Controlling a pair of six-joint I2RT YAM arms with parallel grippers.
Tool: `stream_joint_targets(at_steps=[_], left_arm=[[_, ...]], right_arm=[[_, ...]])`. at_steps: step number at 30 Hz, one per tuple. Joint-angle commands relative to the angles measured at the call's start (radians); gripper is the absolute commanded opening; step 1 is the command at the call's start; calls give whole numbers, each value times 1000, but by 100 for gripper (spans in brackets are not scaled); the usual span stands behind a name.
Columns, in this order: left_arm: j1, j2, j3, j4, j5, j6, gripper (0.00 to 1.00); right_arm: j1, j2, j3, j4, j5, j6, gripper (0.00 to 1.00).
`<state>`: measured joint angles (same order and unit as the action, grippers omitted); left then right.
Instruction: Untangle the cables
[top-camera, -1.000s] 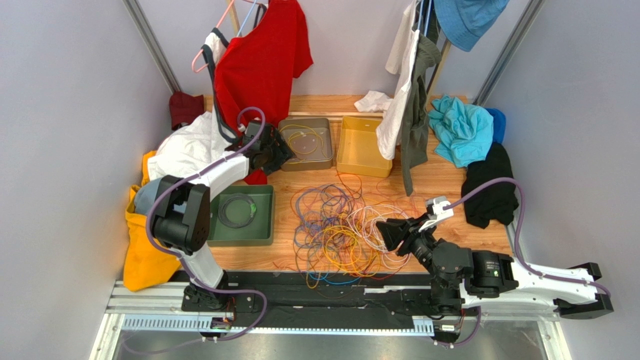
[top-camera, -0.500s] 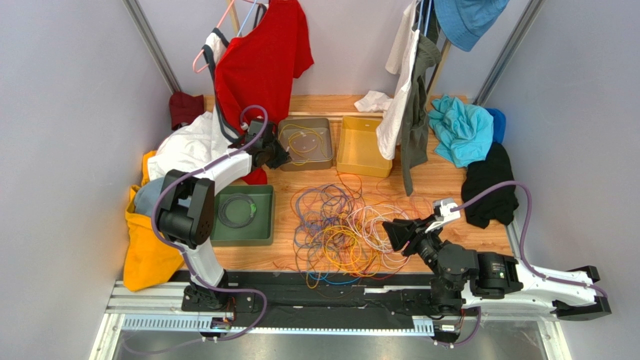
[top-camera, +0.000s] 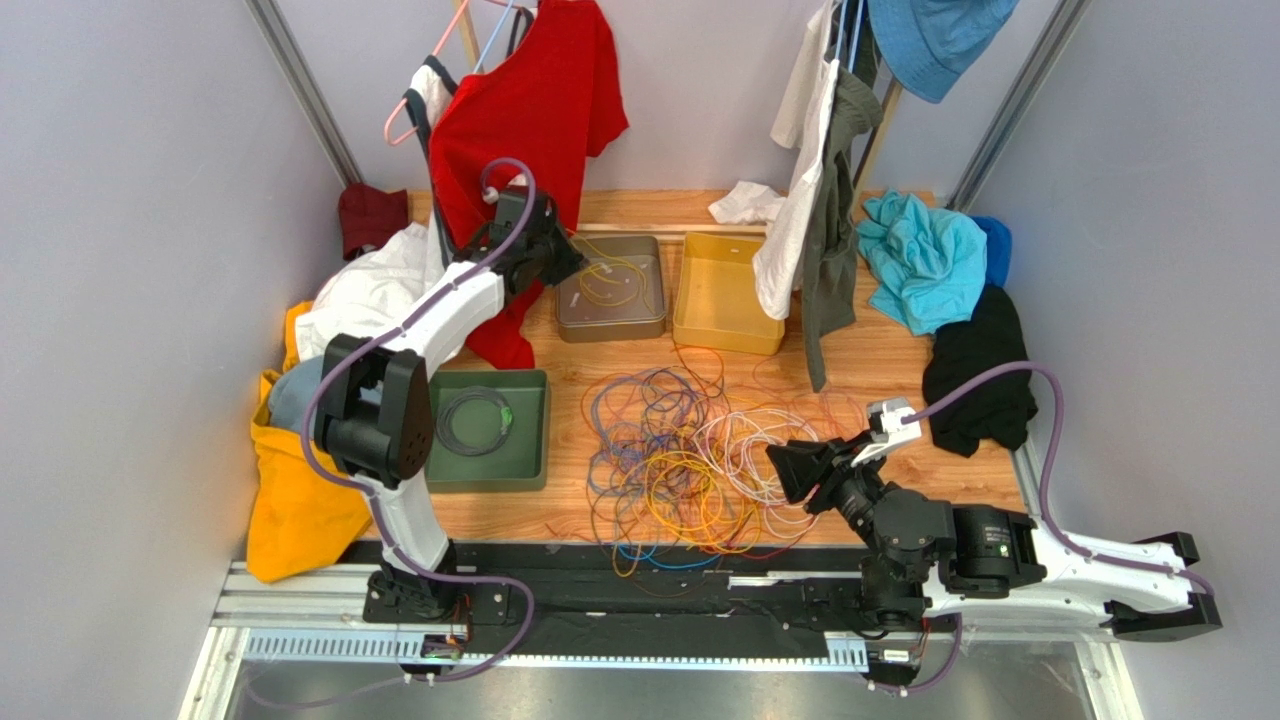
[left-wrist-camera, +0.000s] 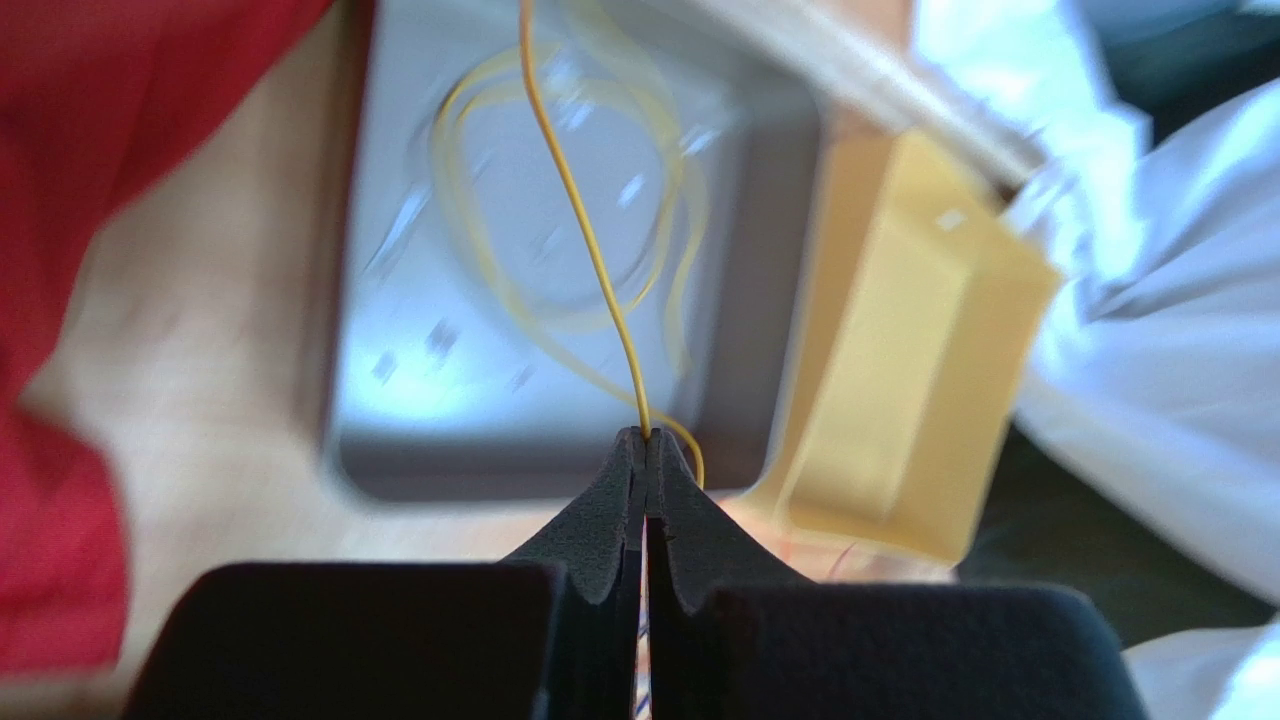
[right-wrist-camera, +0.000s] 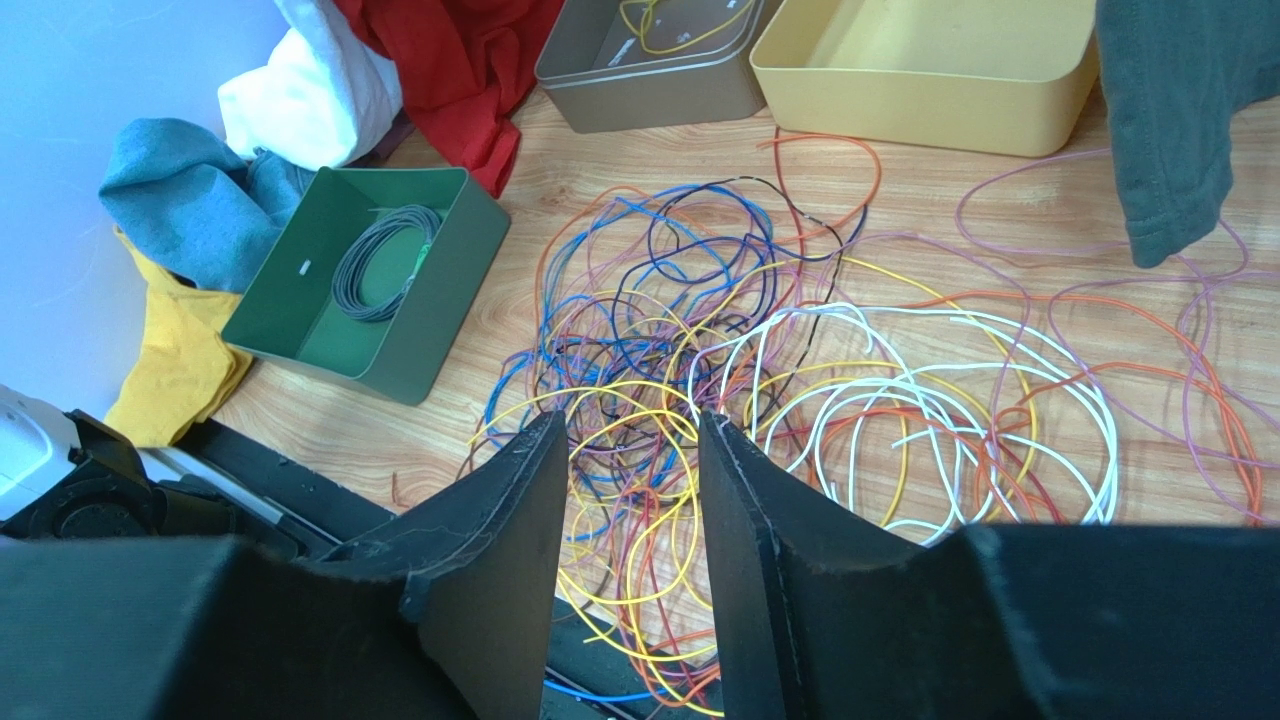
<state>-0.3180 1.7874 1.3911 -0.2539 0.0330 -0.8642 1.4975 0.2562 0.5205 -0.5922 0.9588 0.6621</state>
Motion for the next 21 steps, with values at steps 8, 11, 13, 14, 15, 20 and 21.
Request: stream_joint_targets(at_steps=[8,11,13,14,15,20,21], left_arm=[[-12,230,154,24,28,47,0],[-41,260,167,27,19,59,0],[-52,277,181,21,25,77,2],[-62,279,186,21,28,83,11],[-69,265,184,22,24,86,34],[-110,147,119,36,-31,123,66],[-113,107,112,30,-68,132,70]], right_arm=[[0,11,-10,23,73,-12,41],[0,20,-22,38,75,-16,41],[1,26,-25,42,70,-18,41],[0,25,-25,42,67,-18,41],[0,23,-27,42,67,-16,41],[1,3,-33,52,58,-15,41],[0,0,-36,57,52,-13,41]])
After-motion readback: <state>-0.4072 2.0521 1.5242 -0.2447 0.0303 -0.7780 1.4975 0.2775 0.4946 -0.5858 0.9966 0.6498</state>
